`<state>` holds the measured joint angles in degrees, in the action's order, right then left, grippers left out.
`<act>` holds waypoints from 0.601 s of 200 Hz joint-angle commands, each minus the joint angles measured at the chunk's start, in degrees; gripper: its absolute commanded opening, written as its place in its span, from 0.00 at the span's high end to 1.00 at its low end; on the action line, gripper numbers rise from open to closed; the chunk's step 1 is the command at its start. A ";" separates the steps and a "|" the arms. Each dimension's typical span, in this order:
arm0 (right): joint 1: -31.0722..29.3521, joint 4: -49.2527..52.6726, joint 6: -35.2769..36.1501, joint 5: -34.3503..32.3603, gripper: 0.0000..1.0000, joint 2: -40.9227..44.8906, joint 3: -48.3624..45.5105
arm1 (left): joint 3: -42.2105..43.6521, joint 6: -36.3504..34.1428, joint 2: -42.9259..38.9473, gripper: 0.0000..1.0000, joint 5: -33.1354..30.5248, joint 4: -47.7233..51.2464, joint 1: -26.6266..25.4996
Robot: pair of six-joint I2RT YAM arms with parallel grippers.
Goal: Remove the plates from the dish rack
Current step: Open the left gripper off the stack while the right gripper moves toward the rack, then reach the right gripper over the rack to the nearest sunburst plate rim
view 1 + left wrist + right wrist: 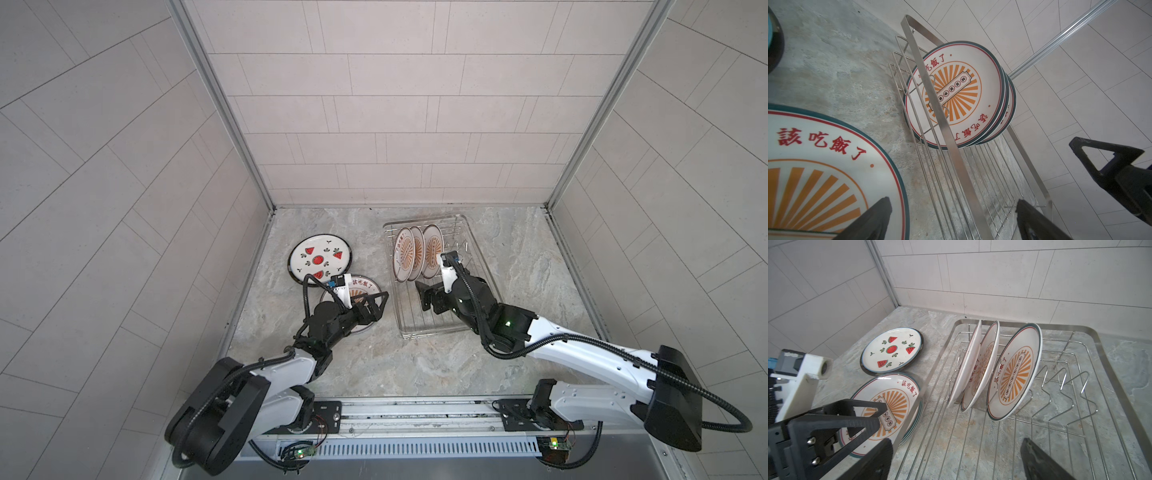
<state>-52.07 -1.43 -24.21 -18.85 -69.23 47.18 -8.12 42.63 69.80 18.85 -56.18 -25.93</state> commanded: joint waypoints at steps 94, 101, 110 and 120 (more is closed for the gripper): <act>4.34 10.69 -0.22 -6.72 0.35 -18.56 21.37 | 2.79 1.46 -6.45 0.00 -6.29 -3.00 -0.03; 4.35 11.63 -0.21 -6.68 0.38 -19.56 22.67 | 2.99 1.29 -7.29 0.00 -6.85 -2.48 -0.04; 4.44 13.12 -0.27 -7.21 0.41 -20.95 24.64 | 3.34 1.19 -8.53 0.00 -7.48 -1.98 -0.01; 4.61 15.43 -0.55 -8.39 0.44 -23.00 27.20 | 3.93 1.13 -10.14 0.00 -8.19 -1.62 -0.01</act>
<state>-47.57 7.68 -24.27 -24.60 -89.43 69.56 -4.51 44.49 62.74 12.91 -59.57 -25.93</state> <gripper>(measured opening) 0.586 0.999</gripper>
